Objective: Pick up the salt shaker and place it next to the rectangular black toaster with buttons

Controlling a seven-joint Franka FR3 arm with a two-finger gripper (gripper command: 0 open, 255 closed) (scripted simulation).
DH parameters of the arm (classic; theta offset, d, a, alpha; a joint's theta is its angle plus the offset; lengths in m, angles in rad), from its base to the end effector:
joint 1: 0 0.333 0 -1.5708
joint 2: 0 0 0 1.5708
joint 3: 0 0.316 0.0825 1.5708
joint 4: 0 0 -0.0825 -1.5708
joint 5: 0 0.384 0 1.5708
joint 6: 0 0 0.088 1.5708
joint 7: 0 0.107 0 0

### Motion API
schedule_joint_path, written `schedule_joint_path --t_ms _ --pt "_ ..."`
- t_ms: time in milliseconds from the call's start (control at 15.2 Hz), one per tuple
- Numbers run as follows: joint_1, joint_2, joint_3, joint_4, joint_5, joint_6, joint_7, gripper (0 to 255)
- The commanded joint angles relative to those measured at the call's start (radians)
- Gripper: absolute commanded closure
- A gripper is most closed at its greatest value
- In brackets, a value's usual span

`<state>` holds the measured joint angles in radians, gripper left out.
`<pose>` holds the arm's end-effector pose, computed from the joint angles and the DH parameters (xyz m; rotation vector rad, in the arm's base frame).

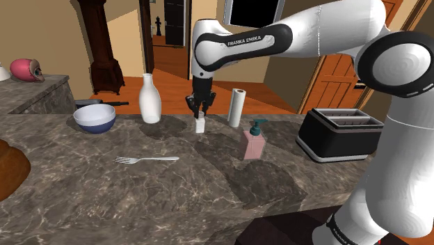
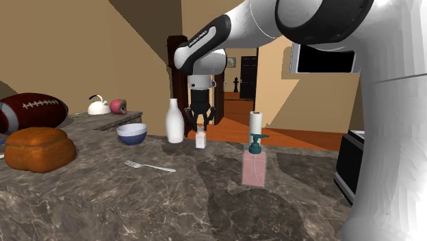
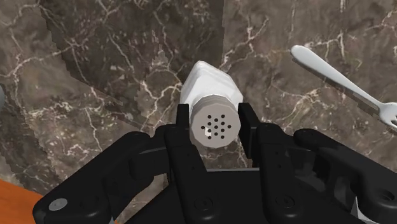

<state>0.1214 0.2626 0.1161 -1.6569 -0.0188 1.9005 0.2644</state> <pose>0.6204 0.1424 0.4554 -3.1335 0.0381 0.0309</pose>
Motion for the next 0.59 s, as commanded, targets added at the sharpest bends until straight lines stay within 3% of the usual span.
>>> schedule_joint_path --t_ms 0,528 --pt "0.001 -0.003 0.001 0.022 0.000 -0.026 0.001 255" --pt "0.002 -0.012 0.002 0.118 0.002 -0.130 0.001 255"
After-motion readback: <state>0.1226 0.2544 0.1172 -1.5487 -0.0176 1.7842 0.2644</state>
